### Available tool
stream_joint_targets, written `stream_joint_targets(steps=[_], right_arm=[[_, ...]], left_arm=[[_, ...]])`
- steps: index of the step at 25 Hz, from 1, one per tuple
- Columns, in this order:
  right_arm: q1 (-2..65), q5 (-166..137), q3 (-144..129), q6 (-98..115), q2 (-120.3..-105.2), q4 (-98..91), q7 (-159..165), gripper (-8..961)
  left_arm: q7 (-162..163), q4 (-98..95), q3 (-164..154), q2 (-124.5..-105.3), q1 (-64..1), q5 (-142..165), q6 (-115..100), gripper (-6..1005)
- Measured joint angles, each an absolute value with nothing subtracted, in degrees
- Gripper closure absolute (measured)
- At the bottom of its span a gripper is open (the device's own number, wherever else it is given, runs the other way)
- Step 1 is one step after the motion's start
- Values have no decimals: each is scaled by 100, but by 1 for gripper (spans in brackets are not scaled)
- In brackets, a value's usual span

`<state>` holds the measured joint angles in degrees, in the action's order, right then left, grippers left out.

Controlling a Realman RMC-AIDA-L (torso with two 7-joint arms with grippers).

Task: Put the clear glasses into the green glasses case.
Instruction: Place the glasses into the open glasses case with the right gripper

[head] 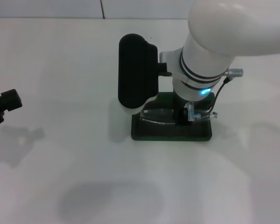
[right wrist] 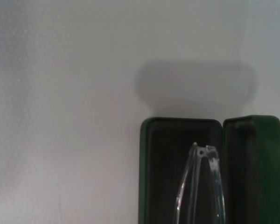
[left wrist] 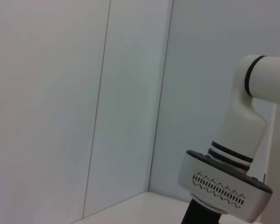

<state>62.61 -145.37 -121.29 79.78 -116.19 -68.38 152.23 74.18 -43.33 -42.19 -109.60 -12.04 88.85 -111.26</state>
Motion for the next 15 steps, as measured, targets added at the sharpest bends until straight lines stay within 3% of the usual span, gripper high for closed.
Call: stream_joint_targets(steps=[15], right_arm=[[6274, -14547, -12120, 8015, -11619, -6848, 15192, 843]], left_arm=[[7418, -4315, -4219, -10960, -1221, 8885, -11099, 957]])
